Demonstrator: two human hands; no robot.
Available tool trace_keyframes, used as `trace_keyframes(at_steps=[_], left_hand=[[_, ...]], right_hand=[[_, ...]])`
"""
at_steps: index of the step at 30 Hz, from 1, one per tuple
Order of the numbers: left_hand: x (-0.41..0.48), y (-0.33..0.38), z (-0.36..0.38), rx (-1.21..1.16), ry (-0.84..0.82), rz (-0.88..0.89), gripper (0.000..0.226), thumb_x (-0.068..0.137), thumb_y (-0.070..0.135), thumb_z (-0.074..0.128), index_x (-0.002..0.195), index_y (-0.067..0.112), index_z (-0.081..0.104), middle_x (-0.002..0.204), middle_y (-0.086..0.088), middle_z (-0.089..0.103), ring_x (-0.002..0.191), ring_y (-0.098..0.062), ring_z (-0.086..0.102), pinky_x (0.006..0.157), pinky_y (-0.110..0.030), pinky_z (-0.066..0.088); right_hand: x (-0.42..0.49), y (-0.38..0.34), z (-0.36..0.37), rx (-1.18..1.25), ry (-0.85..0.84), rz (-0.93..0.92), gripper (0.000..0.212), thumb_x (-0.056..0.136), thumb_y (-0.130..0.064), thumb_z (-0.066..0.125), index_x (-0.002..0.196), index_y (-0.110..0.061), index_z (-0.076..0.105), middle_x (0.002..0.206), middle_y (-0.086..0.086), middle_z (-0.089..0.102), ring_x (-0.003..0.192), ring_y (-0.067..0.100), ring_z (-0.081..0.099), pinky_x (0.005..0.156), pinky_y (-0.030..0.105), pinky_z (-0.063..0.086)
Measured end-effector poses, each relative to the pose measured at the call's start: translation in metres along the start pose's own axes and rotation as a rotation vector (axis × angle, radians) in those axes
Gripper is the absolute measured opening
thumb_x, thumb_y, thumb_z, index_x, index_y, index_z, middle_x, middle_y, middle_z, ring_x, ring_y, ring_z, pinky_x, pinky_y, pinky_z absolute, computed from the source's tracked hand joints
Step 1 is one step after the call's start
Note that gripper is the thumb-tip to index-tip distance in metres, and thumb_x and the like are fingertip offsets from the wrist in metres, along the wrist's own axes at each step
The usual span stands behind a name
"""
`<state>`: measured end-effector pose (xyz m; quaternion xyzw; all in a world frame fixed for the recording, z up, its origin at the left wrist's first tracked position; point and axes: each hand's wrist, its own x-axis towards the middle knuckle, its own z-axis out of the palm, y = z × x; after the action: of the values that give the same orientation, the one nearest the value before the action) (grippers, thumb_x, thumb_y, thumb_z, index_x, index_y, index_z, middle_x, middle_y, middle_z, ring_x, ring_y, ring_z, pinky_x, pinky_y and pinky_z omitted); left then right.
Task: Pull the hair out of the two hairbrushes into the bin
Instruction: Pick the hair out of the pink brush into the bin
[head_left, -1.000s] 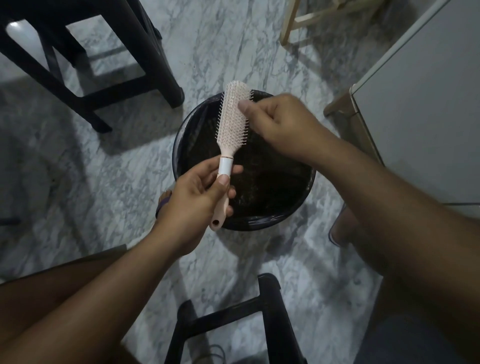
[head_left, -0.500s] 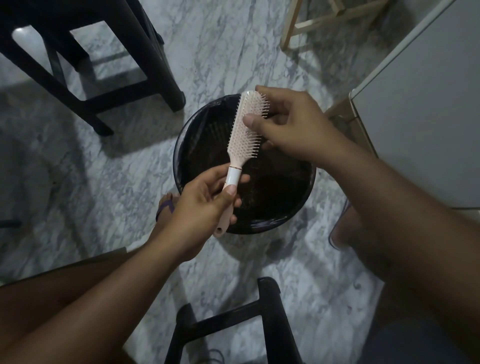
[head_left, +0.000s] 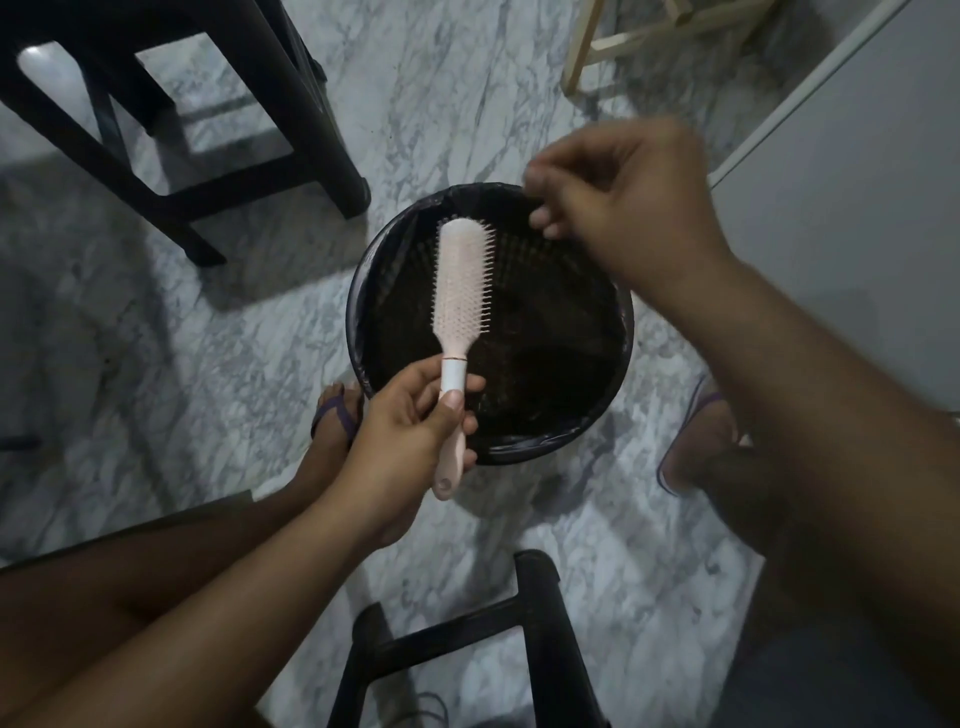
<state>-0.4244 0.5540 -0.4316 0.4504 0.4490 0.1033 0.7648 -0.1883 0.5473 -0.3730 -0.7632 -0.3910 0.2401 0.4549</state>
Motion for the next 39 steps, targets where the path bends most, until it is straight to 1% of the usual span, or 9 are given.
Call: trace_keyframes(at_steps=[4, 7, 9, 11, 14, 24, 29, 35, 39], left_hand=[[0.002, 0.001, -0.005, -0.069, 0.028, -0.013, 0.024, 0.100, 0.007, 0.051, 0.123, 0.007, 0.058, 0.112, -0.002, 0.067, 0.072, -0.011, 0.057, 0.058, -0.032, 0.051], [0.002, 0.002, -0.003, -0.042, -0.003, -0.002, 0.026, 0.100, 0.008, 0.052, 0.125, 0.009, 0.058, 0.112, 0.000, 0.069, 0.073, -0.010, 0.058, 0.059, -0.032, 0.051], [0.000, 0.003, 0.000, -0.031, -0.016, -0.002, 0.028, 0.100, 0.008, 0.052, 0.127, 0.010, 0.058, 0.112, 0.001, 0.070, 0.072, -0.010, 0.058, 0.059, -0.032, 0.051], [0.000, 0.005, 0.002, -0.037, -0.023, -0.008, 0.029, 0.101, 0.008, 0.051, 0.129, 0.011, 0.058, 0.113, 0.001, 0.071, 0.072, -0.010, 0.058, 0.060, -0.032, 0.051], [-0.001, 0.005, 0.002, -0.027, -0.007, -0.021, 0.030, 0.101, 0.008, 0.051, 0.129, 0.013, 0.059, 0.118, -0.001, 0.071, 0.074, -0.010, 0.059, 0.060, -0.032, 0.051], [-0.003, 0.001, 0.003, 0.065, 0.023, 0.039, 0.034, 0.102, 0.006, 0.050, 0.132, 0.018, 0.060, 0.119, -0.001, 0.072, 0.077, -0.012, 0.059, 0.063, -0.033, 0.049], [-0.002, 0.001, 0.006, 0.008, -0.003, -0.020, 0.032, 0.101, 0.006, 0.050, 0.128, 0.018, 0.062, 0.120, -0.002, 0.072, 0.075, -0.012, 0.058, 0.059, -0.030, 0.050], [0.002, 0.003, 0.007, -0.021, -0.003, -0.025, 0.029, 0.101, 0.008, 0.051, 0.126, 0.017, 0.063, 0.121, 0.000, 0.072, 0.075, -0.011, 0.059, 0.060, -0.032, 0.051], [0.003, 0.005, 0.008, -0.006, -0.008, -0.003, 0.031, 0.101, 0.007, 0.051, 0.128, 0.017, 0.062, 0.122, 0.001, 0.072, 0.076, -0.011, 0.059, 0.060, -0.031, 0.051]], right_hand=[[0.010, 0.008, -0.012, -0.011, 0.121, 0.075, 0.013, 0.097, -0.019, 0.062, 0.091, -0.010, 0.070, 0.077, 0.000, 0.074, 0.053, -0.002, 0.063, 0.058, 0.021, 0.054], [0.002, 0.018, 0.007, -0.036, -0.003, 0.227, 0.017, 0.098, -0.029, 0.060, 0.089, -0.016, 0.065, 0.070, 0.000, 0.069, 0.051, 0.008, 0.061, 0.054, 0.029, 0.055], [-0.008, 0.018, 0.023, -0.075, -0.099, 0.156, 0.024, 0.089, -0.041, 0.071, 0.095, -0.017, 0.067, 0.076, 0.001, 0.068, 0.060, 0.016, 0.064, 0.060, 0.033, 0.058], [-0.015, 0.016, 0.029, -0.206, -0.145, -0.032, 0.035, 0.079, -0.045, 0.080, 0.103, -0.021, 0.070, 0.083, -0.004, 0.065, 0.063, 0.011, 0.061, 0.066, 0.022, 0.052], [-0.015, 0.012, 0.032, -0.382, -0.177, -0.173, 0.022, 0.082, -0.037, 0.078, 0.095, -0.021, 0.073, 0.092, -0.001, 0.062, 0.071, 0.006, 0.053, 0.073, 0.019, 0.043], [-0.016, 0.007, 0.034, -0.626, -0.250, -0.006, 0.023, 0.091, -0.039, 0.068, 0.103, -0.021, 0.072, 0.116, 0.003, 0.062, 0.108, 0.024, 0.061, 0.090, 0.040, 0.051], [-0.019, 0.009, 0.035, -0.629, -0.230, -0.014, 0.016, 0.095, -0.030, 0.063, 0.098, -0.018, 0.073, 0.104, 0.002, 0.069, 0.096, 0.021, 0.066, 0.082, 0.041, 0.056], [0.001, 0.012, 0.016, -0.241, -0.013, 0.019, 0.017, 0.095, -0.020, 0.060, 0.088, -0.013, 0.074, 0.086, -0.004, 0.073, 0.077, 0.006, 0.063, 0.081, 0.026, 0.054], [-0.004, 0.015, 0.012, -0.404, -0.150, -0.046, 0.013, 0.090, -0.029, 0.070, 0.095, -0.020, 0.078, 0.090, -0.007, 0.068, 0.076, 0.005, 0.059, 0.071, 0.011, 0.047]])
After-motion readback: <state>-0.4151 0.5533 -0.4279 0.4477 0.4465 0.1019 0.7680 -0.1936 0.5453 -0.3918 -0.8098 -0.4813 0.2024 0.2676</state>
